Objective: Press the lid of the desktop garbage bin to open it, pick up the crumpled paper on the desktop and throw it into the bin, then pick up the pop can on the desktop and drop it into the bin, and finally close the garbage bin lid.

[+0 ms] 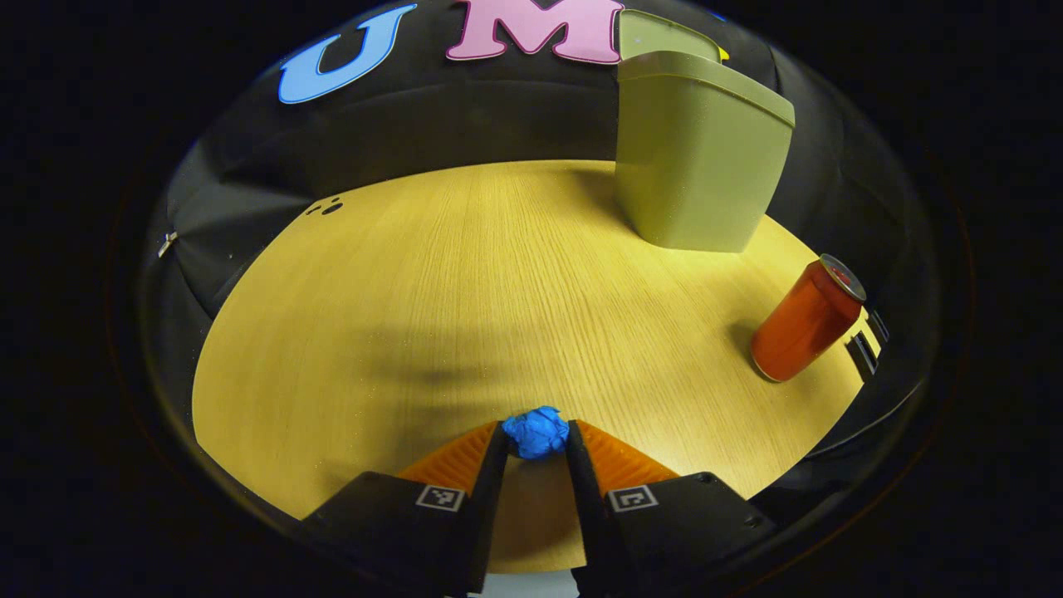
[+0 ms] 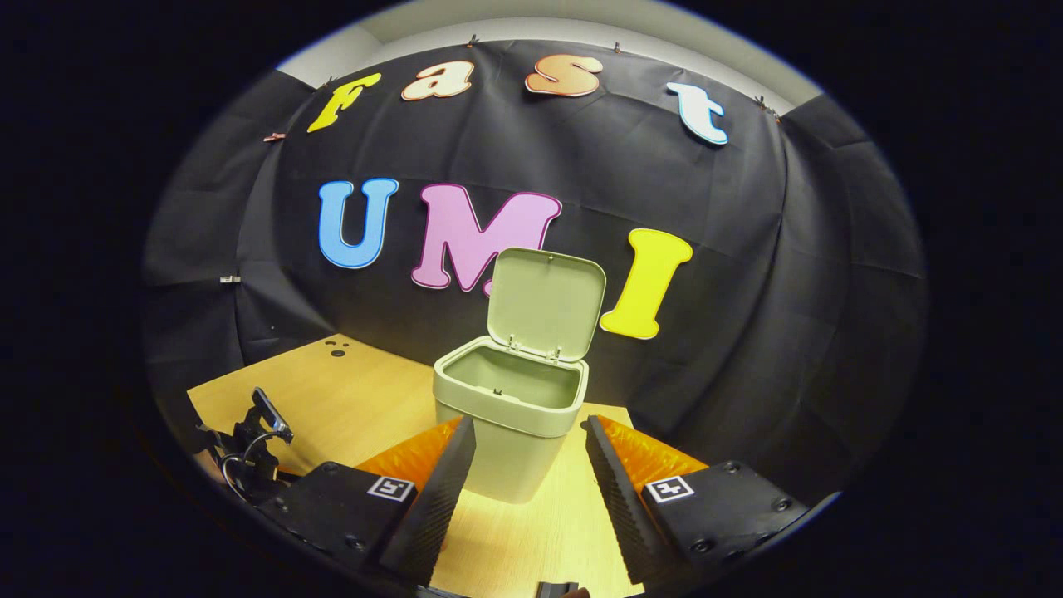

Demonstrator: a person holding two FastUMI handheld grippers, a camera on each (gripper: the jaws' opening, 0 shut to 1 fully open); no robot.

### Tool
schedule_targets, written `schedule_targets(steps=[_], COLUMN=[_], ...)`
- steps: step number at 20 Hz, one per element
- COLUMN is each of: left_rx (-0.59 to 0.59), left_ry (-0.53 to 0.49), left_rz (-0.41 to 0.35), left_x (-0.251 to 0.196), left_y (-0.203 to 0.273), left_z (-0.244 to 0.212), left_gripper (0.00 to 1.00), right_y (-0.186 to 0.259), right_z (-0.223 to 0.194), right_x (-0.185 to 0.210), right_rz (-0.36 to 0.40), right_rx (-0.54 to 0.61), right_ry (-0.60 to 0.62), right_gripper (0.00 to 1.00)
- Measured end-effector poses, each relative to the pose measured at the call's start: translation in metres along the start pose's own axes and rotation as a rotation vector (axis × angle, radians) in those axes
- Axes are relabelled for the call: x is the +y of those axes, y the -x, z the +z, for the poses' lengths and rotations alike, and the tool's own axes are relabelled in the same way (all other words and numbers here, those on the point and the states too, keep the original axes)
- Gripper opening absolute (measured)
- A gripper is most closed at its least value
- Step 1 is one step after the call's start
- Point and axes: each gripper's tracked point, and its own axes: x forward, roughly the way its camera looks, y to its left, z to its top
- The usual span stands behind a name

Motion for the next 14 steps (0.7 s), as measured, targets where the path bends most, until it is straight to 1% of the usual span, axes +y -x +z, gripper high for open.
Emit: schedule_targets(steps=[2,7,10,14], left_rx=[-0.007,-0.032,-0.062,-0.128], left_ry=[-0.004,0.000,-0.009,0.011], left_rz=[-0.003,0.004,0.009,-0.015], left_x=[-0.001,0.003,0.008,0.003], left_y=[0.000,0.012,0.029,0.057], left_z=[0.001,0.011,0.027,0.061], left_gripper=[0.44,0.43,0.43,0.43], right_y=[0.000,-0.002,-0.003,-0.003], right_z=[-0.001,0.000,0.002,0.000], right_x=[0.003,0.011,0.017,0.026], right_rz=[0.007,0.029,0.047,0.071], right_rx=[0.000,-0.005,-0.013,-0.016], right_ry=[-0.001,-0.014,-0.021,-0.039], right_gripper=[0.85,0.85,0.85,0.85])
